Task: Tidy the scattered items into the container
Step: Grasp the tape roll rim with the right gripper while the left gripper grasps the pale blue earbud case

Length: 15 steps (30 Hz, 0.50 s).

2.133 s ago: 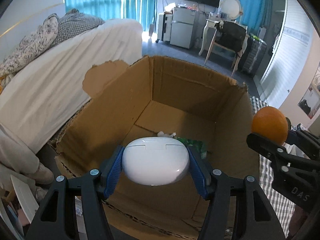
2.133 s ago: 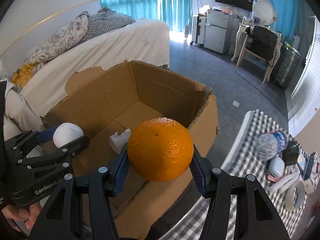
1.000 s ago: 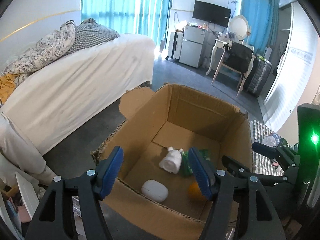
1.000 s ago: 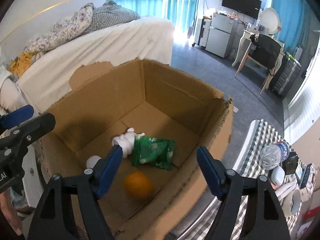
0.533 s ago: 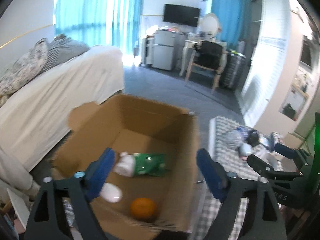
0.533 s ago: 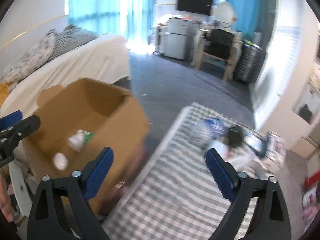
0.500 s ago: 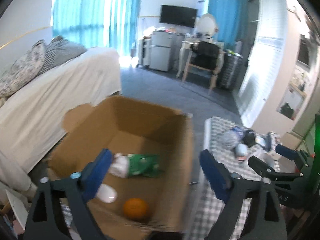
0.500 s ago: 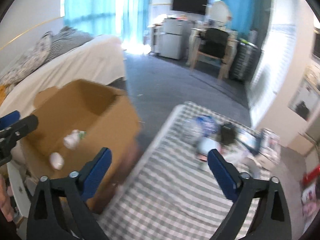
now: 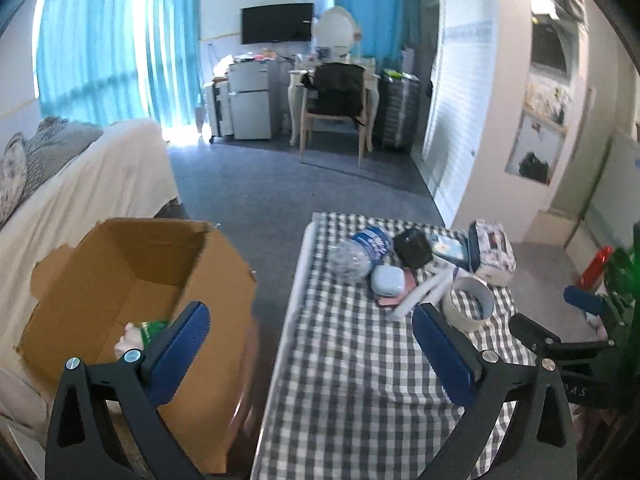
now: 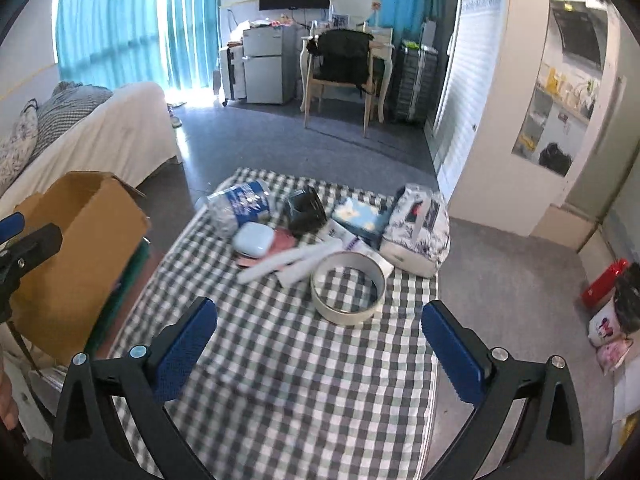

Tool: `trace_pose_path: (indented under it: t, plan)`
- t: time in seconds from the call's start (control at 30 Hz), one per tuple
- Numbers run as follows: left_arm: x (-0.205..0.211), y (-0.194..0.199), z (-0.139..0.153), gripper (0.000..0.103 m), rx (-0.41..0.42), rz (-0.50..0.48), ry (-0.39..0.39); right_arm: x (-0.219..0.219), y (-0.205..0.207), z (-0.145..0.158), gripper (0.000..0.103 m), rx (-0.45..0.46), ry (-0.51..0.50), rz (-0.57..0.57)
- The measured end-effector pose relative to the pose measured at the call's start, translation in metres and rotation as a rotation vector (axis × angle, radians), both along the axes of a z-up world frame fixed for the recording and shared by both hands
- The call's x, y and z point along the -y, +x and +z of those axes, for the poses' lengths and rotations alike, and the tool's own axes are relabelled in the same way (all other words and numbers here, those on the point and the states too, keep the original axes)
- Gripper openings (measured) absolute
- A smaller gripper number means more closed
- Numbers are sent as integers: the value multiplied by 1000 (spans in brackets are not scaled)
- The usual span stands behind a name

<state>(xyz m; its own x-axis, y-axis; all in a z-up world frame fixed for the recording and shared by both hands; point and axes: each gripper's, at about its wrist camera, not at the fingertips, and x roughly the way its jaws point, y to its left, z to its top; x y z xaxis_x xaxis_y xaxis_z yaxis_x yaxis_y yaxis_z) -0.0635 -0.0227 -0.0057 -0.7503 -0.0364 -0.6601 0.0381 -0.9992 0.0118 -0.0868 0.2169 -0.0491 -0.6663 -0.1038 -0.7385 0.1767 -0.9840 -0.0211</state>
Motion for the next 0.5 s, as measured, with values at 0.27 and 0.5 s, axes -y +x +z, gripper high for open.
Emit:
trace_pose_path:
  t: [0.27, 0.5]
  plan:
    - [-16, -30, -30, 103, 51, -12, -35, -5, -55, -63, 96, 110, -15, 48]
    - [-18, -57, -61, 103, 112, -5, -40, 4, -92, -111, 53, 206, 100, 81]
